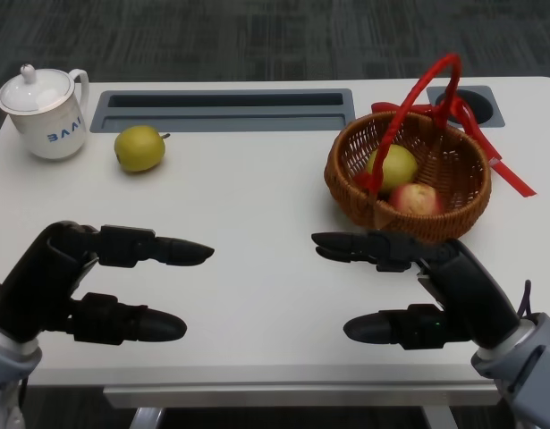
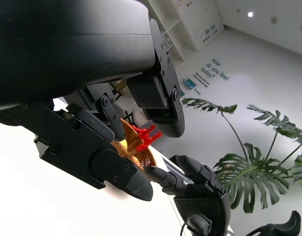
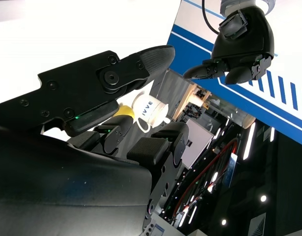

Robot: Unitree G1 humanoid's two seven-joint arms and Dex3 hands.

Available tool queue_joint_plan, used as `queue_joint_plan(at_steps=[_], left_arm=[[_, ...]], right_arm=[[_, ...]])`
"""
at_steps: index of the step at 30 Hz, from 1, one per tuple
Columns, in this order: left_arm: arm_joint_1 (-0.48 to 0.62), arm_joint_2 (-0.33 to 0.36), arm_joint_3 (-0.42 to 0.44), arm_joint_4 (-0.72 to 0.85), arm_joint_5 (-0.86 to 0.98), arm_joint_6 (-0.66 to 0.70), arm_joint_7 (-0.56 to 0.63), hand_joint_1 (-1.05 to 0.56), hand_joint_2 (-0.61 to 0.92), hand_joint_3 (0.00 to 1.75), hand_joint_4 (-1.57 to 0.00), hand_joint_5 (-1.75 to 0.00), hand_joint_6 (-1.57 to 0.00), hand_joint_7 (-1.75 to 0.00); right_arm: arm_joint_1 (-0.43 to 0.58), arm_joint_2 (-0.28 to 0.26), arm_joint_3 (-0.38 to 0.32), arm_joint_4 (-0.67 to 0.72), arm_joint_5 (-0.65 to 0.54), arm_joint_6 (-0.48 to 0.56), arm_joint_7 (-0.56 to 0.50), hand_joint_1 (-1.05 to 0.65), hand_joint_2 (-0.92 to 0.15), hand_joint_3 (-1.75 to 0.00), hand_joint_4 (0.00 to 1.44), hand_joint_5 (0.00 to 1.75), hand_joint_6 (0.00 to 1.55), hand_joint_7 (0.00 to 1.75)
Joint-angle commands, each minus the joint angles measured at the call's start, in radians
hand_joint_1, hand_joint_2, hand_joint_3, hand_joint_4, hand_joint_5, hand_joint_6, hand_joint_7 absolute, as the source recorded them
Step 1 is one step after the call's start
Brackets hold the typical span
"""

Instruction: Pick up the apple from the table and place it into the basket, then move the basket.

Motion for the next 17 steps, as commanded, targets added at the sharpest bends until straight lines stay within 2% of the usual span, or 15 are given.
queue_joint_plan(at_steps=[1,17], left_arm=[[-0.007,0.019,0.008,0.007,-0.004,-0.005,0.002,-0.43,0.71,0.00,-1.08,0.00,-0.98,0.00],[-0.008,0.023,0.010,0.006,0.007,0.003,0.011,-0.44,0.71,0.00,-1.08,0.00,-0.98,0.00]], right_arm=[[0.000,-0.010,-0.017,-0.010,0.003,-0.007,-0.010,-0.42,-0.81,0.00,0.79,0.01,0.73,0.01],[0.001,-0.007,-0.030,-0.015,0.005,-0.018,-0.008,-0.42,-0.82,0.00,0.80,0.00,0.74,0.00]])
